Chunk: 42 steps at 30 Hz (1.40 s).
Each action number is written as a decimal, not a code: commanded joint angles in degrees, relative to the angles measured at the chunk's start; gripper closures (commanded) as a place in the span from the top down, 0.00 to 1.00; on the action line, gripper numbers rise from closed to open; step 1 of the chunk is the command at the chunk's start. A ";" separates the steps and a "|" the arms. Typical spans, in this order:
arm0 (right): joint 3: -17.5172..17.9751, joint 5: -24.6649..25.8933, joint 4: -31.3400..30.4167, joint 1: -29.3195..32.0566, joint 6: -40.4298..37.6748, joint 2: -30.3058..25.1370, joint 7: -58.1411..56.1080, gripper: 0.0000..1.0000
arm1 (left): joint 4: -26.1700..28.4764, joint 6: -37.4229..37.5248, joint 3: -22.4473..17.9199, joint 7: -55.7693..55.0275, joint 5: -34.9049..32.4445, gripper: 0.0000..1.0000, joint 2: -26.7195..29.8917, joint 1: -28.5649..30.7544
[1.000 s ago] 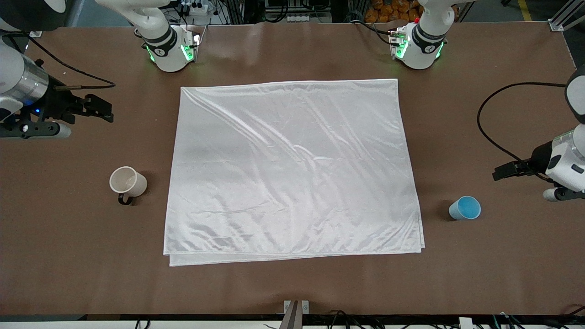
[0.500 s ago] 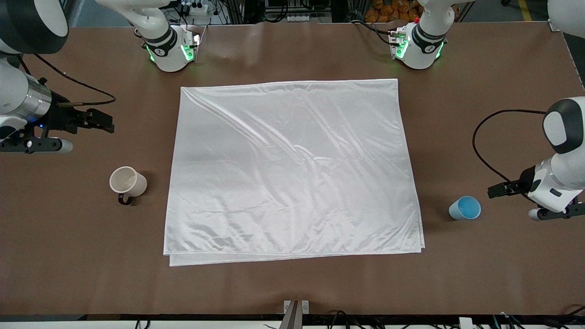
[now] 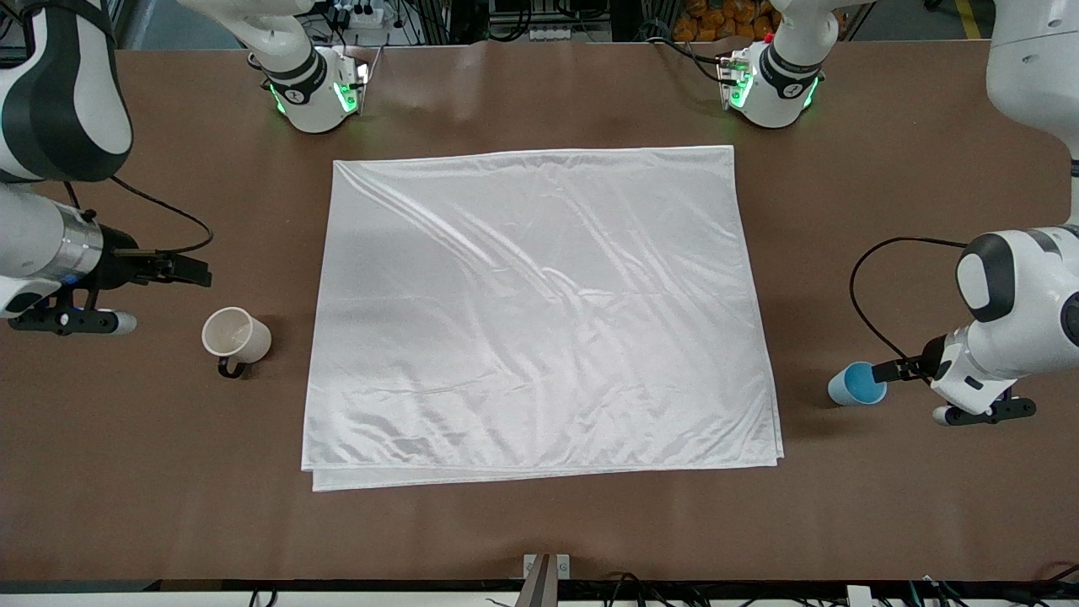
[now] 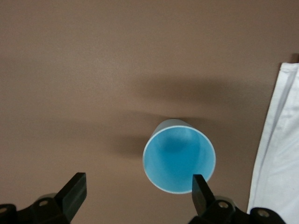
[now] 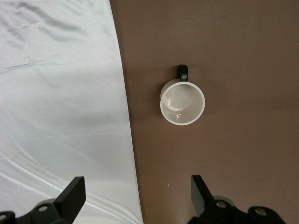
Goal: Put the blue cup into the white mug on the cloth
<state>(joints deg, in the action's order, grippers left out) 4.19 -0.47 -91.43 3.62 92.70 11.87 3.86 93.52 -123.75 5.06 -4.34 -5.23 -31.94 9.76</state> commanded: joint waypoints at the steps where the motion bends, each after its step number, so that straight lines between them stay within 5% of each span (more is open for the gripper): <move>1: 0.38 0.29 0.38 0.59 1.43 1.13 0.00 1.00 | 0.08 -1.84 0.21 0.20 -1.27 1.00 -1.54 0.70; 20: 0.38 0.38 0.64 4.19 10.39 9.74 0.09 1.00 | 0.00 -4.66 0.30 0.12 -1.10 1.00 -5.41 1.31; 30: 0.38 0.38 0.82 5.34 16.63 13.88 0.09 1.00 | 0.08 -5.01 0.39 -2.34 -0.39 0.52 -6.20 0.44; 36: 0.20 0.56 0.82 5.43 20.67 16.77 0.01 1.00 | 0.08 -5.01 0.48 -2.96 -0.66 0.34 -6.64 0.08; 40: 0.20 1.43 1.43 6.13 22.17 19.23 0.01 1.00 | 0.08 -5.01 0.39 -2.96 -1.01 0.00 -6.64 -0.01; 42: 0.20 1.52 1.78 6.31 22.35 20.20 -0.08 1.00 | 0.08 -5.01 0.39 -2.96 -1.01 0.00 -6.64 -0.27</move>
<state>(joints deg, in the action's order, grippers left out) 3.92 -0.06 -91.46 8.69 114.03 28.86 3.85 93.63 -128.07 5.47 -6.02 -5.23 -38.48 9.90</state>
